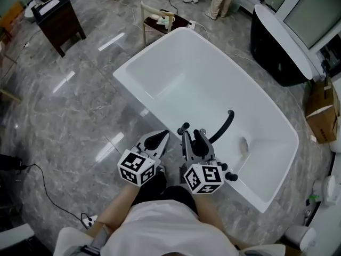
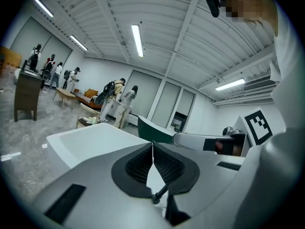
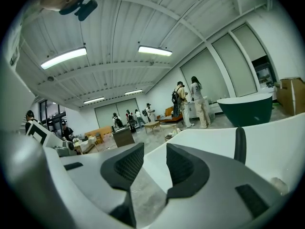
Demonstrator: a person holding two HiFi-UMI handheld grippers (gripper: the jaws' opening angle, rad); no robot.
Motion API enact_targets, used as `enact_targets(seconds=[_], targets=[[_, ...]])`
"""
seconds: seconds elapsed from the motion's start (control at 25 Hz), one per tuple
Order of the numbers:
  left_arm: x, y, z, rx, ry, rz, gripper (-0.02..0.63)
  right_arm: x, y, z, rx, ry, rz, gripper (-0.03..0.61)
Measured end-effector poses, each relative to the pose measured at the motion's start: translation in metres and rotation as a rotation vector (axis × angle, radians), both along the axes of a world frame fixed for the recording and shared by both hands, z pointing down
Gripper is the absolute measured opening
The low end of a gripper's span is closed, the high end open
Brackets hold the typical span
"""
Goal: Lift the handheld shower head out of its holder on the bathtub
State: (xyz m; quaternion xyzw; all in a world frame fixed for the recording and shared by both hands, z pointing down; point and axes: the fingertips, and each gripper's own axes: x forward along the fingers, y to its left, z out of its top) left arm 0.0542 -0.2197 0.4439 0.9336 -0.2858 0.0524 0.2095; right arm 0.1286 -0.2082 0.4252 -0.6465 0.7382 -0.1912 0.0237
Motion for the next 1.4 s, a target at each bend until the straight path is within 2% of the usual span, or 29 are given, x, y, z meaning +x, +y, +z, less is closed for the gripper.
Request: enact_targets(seconds=[0.16, 0.52, 0.96, 1.4], targets=[[0.005, -0.001, 0.011, -0.025, -0.005, 0.015, 0.012, 0.005, -0.008, 0.002, 0.006, 0.035, 0.029, 0.146], [0.029, -0.01, 0.037, -0.084, 0.005, -0.003, 0.012, 0.016, -0.027, 0.031, -0.082, 0.109, 0.011, 0.144], [0.022, -0.029, 0.071, -0.121, 0.009, -0.08, 0.012, 0.018, -0.045, 0.084, -0.168, 0.124, 0.005, 0.144], [0.026, -0.032, 0.129, -0.184, 0.017, -0.098, 0.012, 0.018, -0.046, 0.145, -0.234, 0.132, 0.009, 0.169]])
